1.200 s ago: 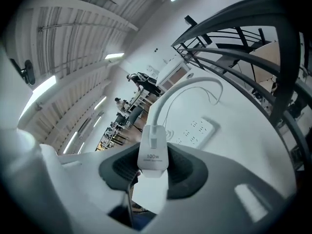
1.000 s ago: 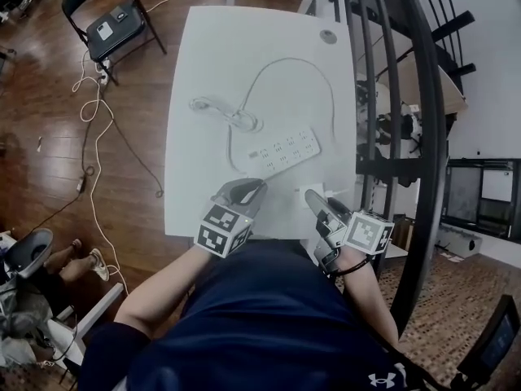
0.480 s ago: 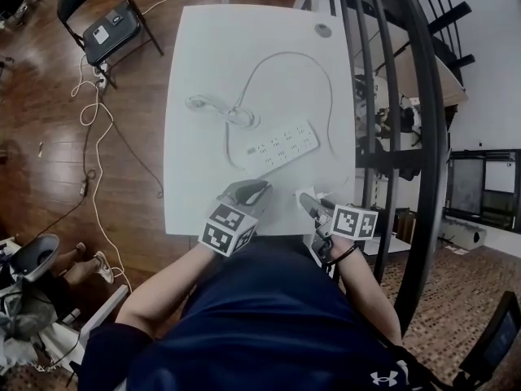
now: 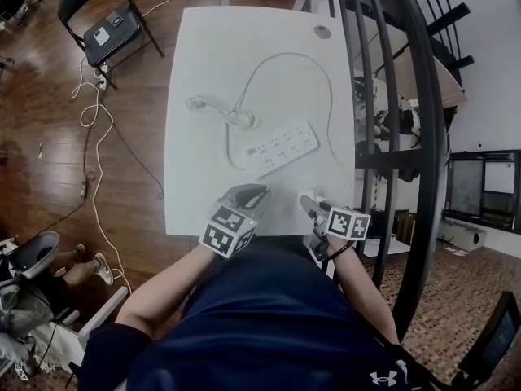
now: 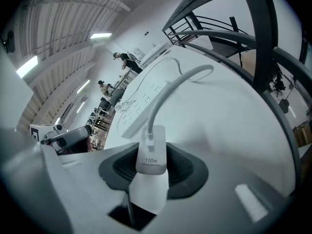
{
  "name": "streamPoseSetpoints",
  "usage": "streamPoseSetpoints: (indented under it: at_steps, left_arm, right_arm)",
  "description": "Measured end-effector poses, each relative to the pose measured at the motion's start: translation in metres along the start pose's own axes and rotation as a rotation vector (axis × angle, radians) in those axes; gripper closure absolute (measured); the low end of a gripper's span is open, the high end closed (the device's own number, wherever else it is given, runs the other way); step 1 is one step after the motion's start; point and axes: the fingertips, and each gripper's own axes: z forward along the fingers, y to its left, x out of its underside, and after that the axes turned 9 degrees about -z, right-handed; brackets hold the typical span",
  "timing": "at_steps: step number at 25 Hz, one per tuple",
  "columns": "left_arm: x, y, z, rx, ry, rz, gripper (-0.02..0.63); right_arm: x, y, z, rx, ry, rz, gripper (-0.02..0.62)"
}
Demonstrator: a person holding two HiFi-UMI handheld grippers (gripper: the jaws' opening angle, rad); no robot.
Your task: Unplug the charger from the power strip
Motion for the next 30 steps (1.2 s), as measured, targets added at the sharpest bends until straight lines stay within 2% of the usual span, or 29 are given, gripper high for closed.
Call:
streamPoseSetpoints:
  at_steps: [4, 8, 12, 21, 25, 30]
  left_arm:
    - [0.001, 0.004, 0.002, -0.008, -0.009, 0.019, 0.568]
    - [0.001, 0.005, 0.003, -0.007, -0.005, 0.025, 0.568]
    - [0.003, 0.004, 0.003, -0.005, 0.0, 0.028, 0.568]
    - [0.008, 0.008, 0.001, -0.006, 0.015, 0.032, 0.568]
    - [0.006, 0.005, 0.0, 0.002, 0.009, 0.027, 0.568]
    - [0.0, 0.002, -0.003, 0.01, -0.001, 0.018, 0.568]
  right_arm:
    - [0.002, -0.002, 0.002, 0.007, 0.01, -0.005, 0.449]
    - [0.007, -0.007, 0.001, 0.071, 0.053, -0.044, 0.337]
    - [0.013, -0.017, -0.004, 0.157, 0.101, -0.118, 0.311]
    - [0.022, -0.041, -0.025, 0.321, 0.164, -0.159, 0.276]
    - [0.016, -0.05, -0.044, 0.36, 0.119, -0.116, 0.276]
    - [-0.014, -0.052, -0.075, 0.365, -0.041, -0.05, 0.281]
